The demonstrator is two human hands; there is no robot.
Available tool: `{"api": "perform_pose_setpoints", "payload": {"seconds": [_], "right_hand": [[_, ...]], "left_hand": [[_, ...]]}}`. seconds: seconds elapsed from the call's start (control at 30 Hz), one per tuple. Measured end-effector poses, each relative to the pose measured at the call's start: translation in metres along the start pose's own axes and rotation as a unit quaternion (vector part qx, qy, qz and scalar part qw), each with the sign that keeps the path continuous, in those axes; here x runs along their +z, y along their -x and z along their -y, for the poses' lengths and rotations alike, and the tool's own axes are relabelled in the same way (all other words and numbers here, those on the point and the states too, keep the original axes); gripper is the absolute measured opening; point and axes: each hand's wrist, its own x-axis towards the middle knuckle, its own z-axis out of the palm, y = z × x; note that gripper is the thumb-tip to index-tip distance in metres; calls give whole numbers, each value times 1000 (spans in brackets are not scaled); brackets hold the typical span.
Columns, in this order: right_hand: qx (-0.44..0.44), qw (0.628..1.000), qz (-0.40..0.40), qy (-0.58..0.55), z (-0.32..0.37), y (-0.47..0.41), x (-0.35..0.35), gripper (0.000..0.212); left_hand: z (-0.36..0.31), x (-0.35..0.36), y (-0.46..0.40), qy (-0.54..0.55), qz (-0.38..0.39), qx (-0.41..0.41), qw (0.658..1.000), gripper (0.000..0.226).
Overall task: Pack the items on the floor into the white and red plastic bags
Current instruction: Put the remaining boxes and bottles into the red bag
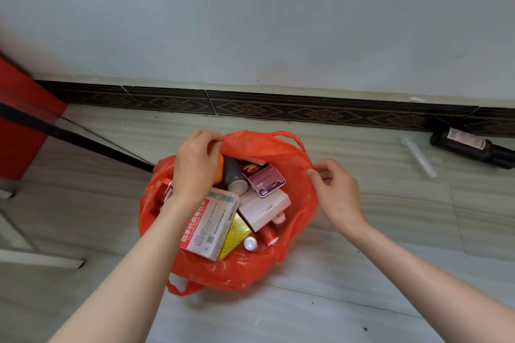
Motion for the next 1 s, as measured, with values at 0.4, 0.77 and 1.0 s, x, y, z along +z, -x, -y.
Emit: {"api": "perform_pose_setpoints", "payload": {"seconds": [0.4,0.77,1.0], "right_hand": [[-19,997,26,66,9,-1,-10,10],[-79,965,65,240,-38,9,-119,48],[85,943,10,320,-129,37,-252,52]], "left_hand": [[-17,-7,8,-23,17,18,999,23],[-113,30,43,-91,227,240,940,52],[-190,120,65,-103,338,296,888,52]]}}
